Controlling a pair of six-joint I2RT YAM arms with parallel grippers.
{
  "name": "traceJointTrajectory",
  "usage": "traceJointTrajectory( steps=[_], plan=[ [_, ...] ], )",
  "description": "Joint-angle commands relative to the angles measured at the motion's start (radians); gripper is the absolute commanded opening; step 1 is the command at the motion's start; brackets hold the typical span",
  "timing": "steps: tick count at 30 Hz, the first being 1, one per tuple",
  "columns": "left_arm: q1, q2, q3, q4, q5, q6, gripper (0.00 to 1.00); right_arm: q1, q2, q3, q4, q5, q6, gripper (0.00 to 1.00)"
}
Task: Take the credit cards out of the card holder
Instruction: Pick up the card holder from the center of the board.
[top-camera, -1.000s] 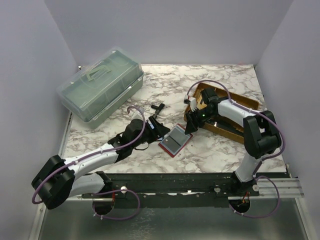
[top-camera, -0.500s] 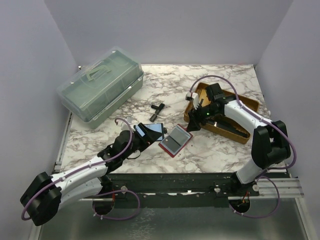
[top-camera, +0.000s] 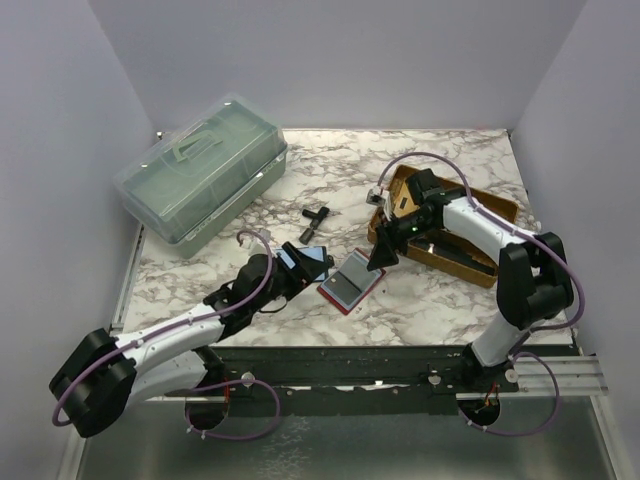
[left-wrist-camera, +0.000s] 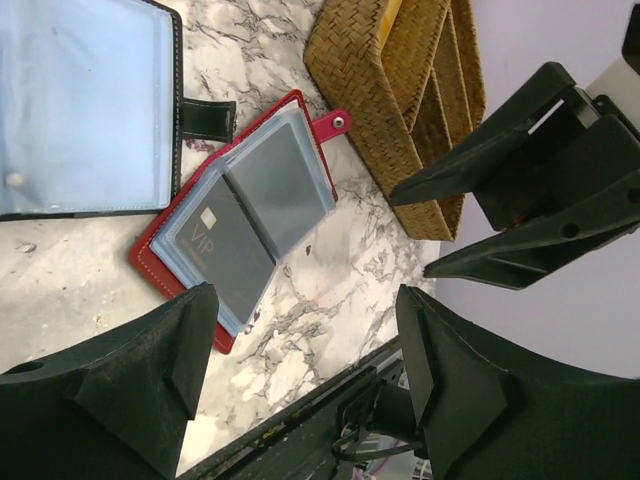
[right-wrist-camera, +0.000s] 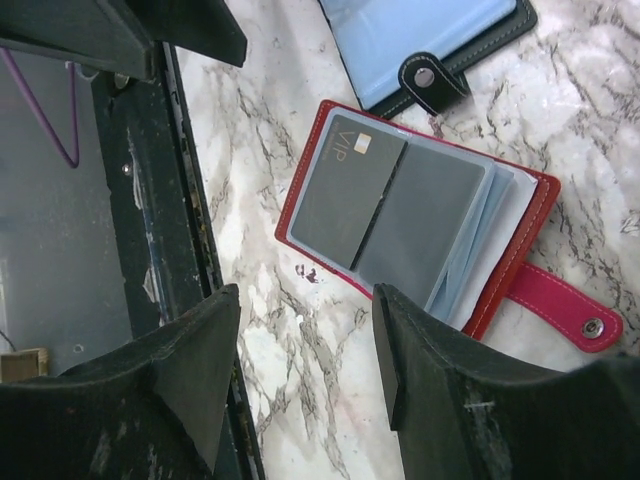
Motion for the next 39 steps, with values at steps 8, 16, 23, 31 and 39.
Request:
traceJointTrajectory(
  steps=[8,16,23,31,39],
  plan=[
    [0.004,0.222,0.105,0.097,0.085,0.035,0.75,0.043,0.163,0.060,0.069,0.159,0.164,0.54],
    [0.004,0.358,0.145,0.158,0.153,0.046,0.68,0.043,0.200,0.040,0.098,0.201,0.208,0.52],
    [0.004,0.430,0.173,0.176,0.182,0.061,0.63,0.043,0.225,0.039,0.098,0.211,0.218,0.52],
    [0.005,0.460,0.154,0.178,0.180,0.055,0.56,0.045,0.232,0.021,0.106,0.217,0.230,0.52],
    [0.006,0.534,0.166,0.189,0.206,0.052,0.46,0.046,0.217,0.002,0.131,0.326,0.258,0.54]
  ],
)
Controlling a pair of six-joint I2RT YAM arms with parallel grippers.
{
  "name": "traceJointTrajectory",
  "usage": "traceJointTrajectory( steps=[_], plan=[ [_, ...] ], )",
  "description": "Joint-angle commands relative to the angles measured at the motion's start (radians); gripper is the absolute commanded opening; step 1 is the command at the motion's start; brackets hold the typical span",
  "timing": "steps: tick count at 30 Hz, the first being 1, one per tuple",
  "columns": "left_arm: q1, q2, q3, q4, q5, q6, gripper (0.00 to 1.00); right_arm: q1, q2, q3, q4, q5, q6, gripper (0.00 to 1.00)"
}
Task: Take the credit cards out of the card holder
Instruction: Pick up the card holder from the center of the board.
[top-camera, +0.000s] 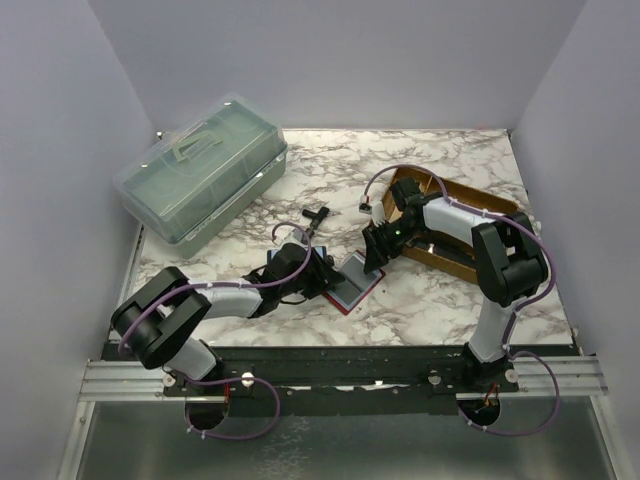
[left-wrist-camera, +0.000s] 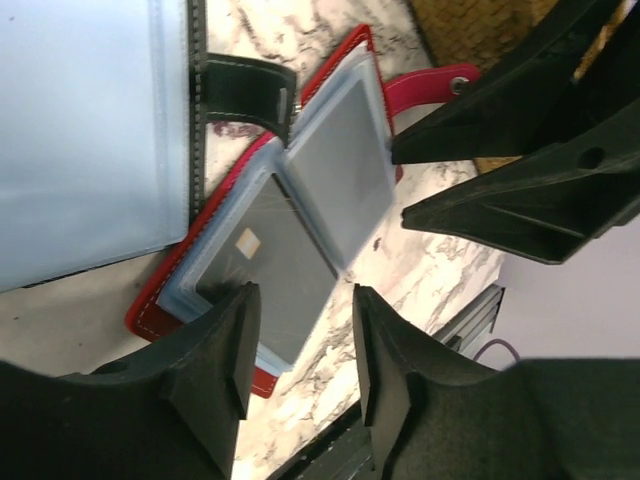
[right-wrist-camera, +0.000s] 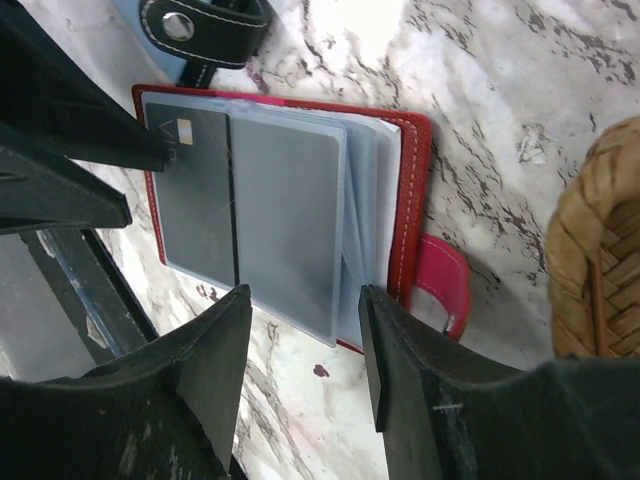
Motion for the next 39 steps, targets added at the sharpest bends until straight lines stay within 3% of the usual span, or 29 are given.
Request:
traceJointTrajectory(
  steps=[1,9,15,28,32,36,39],
  plan=[
    [0.004,0.039,0.013,0.020,0.031,0.007,0.43,0.006,0.007,-0.024,0.023,0.062,0.019,0.54],
    [0.006,0.074,0.007,0.020,0.042,-0.013,0.32,0.025,0.027,-0.031,0.018,-0.055,0.025,0.54],
    [0.009,0.093,0.014,0.019,0.053,-0.012,0.30,0.025,0.031,-0.012,0.008,-0.142,0.040,0.51],
    [0.017,0.070,-0.002,0.020,0.049,-0.010,0.29,0.024,0.044,-0.022,0.044,-0.246,0.125,0.23],
    [0.022,-0.005,-0.021,0.019,0.034,-0.005,0.31,0.016,0.067,-0.017,0.040,-0.251,0.127,0.01],
    [0.033,-0.170,-0.082,0.016,-0.015,-0.039,0.37,-0.026,0.037,-0.019,0.051,-0.323,0.128,0.00],
    [0.041,-0.312,-0.139,0.015,-0.071,-0.073,0.42,-0.061,0.002,-0.042,0.078,-0.475,0.122,0.00]
  ],
)
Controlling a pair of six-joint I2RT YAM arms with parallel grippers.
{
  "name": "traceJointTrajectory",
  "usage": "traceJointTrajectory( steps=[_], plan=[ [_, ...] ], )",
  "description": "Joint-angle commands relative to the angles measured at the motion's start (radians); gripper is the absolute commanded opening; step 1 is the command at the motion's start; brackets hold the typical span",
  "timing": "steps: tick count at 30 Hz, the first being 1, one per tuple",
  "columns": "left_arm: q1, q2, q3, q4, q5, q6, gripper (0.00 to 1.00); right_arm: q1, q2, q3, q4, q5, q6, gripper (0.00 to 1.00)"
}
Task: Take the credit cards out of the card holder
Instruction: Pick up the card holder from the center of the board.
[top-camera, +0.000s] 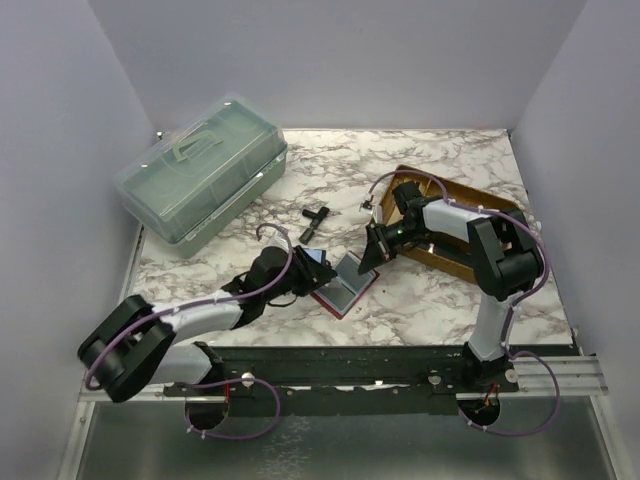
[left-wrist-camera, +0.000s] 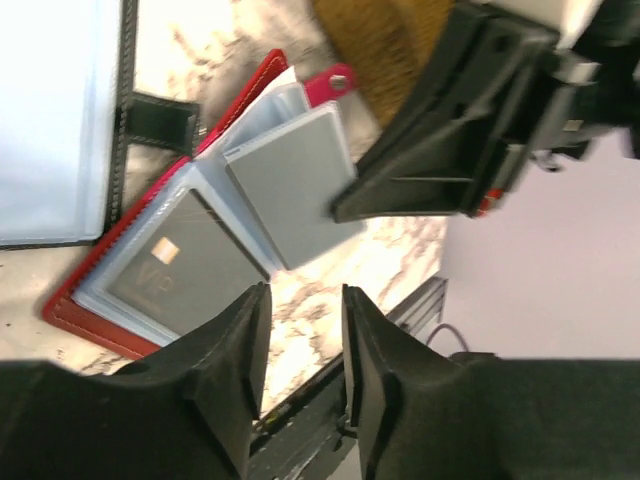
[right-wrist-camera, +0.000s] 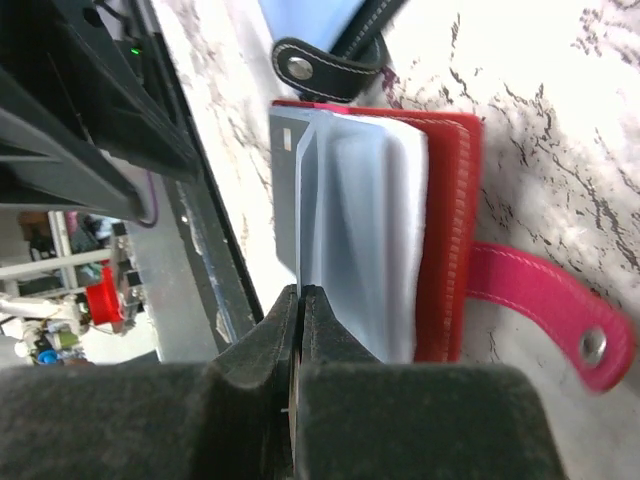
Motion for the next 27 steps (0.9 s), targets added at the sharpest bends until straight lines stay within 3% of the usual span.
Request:
traceJointTrajectory(
  steps=[1,6,12,21,27],
  plan=[
    [0.015,-0.207,-0.079,0.003,-0.097,-0.053,0.45,-0.047,-0.057,-0.026,0.050,-0.239,-0.002,0.00],
    [0.021,-0.354,-0.116,0.003,-0.132,-0.073,0.49,-0.048,-0.071,-0.047,0.078,-0.382,-0.003,0.00],
    [0.021,-0.357,-0.089,0.005,-0.109,-0.089,0.49,-0.048,-0.070,-0.018,0.026,-0.394,-0.057,0.00],
    [0.019,-0.117,0.011,0.019,-0.067,-0.132,0.50,-0.048,-0.099,-0.051,0.052,-0.109,-0.055,0.00],
    [0.015,0.108,0.058,0.161,-0.036,-0.146,0.52,-0.033,-0.075,-0.054,0.051,-0.049,-0.058,0.00]
  ],
)
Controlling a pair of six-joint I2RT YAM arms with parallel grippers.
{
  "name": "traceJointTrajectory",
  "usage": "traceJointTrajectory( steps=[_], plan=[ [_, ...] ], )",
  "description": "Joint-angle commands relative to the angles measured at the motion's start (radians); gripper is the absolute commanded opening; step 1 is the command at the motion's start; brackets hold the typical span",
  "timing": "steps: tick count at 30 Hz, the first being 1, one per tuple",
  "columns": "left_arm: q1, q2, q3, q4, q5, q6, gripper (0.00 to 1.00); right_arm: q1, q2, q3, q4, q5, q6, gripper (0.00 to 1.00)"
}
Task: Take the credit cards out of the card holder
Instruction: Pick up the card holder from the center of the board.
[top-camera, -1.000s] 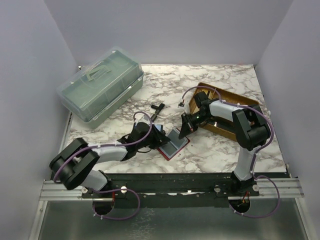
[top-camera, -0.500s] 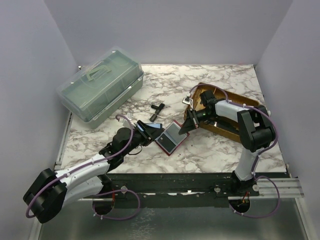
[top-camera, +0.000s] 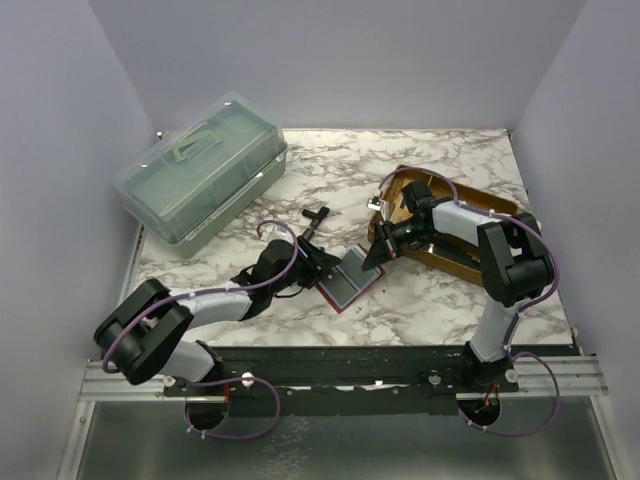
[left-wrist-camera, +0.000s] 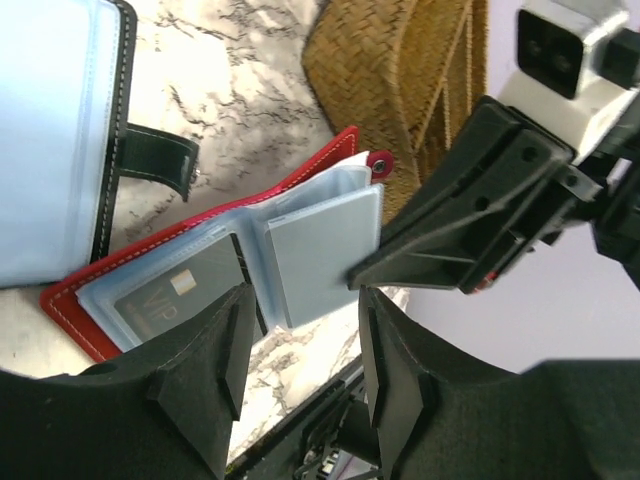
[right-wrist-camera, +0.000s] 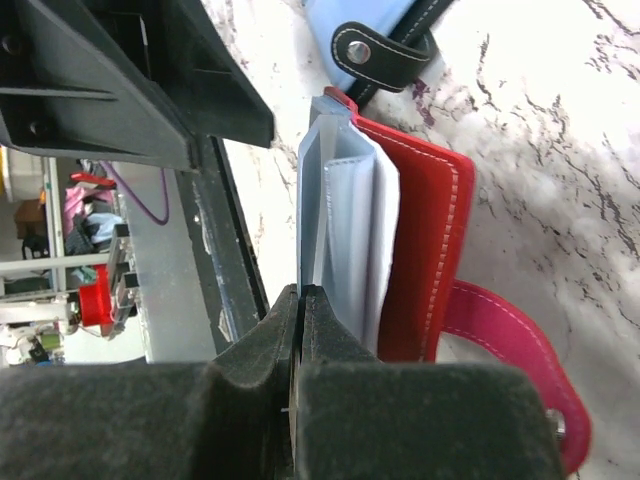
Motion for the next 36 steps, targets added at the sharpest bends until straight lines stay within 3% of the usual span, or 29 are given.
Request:
traceJointTrajectory(
  steps=[1,8,18,26,31,36],
  plan=[
    [-0.004,0.136,0.030,0.149,0.044,-0.034,0.53,0.021,-0.003,-0.003,0.008,0.081,-0.014,0.00],
    [-0.013,0.255,0.045,0.234,0.025,-0.060,0.61,0.053,0.007,-0.002,0.008,0.114,-0.023,0.00],
    [-0.041,0.279,0.038,0.284,-0.019,-0.077,0.66,0.079,0.018,0.013,0.000,0.124,-0.024,0.03],
    [-0.049,0.311,0.032,0.289,-0.026,-0.133,0.78,0.111,-0.019,0.002,-0.001,0.100,-0.050,0.18],
    [-0.048,0.311,0.021,0.288,-0.026,-0.149,0.77,0.134,-0.032,-0.001,-0.011,0.056,-0.072,0.25],
    [-0.048,0.311,0.003,0.286,-0.026,-0.175,0.69,0.144,-0.038,-0.003,-0.022,0.010,-0.094,0.31]
  ],
)
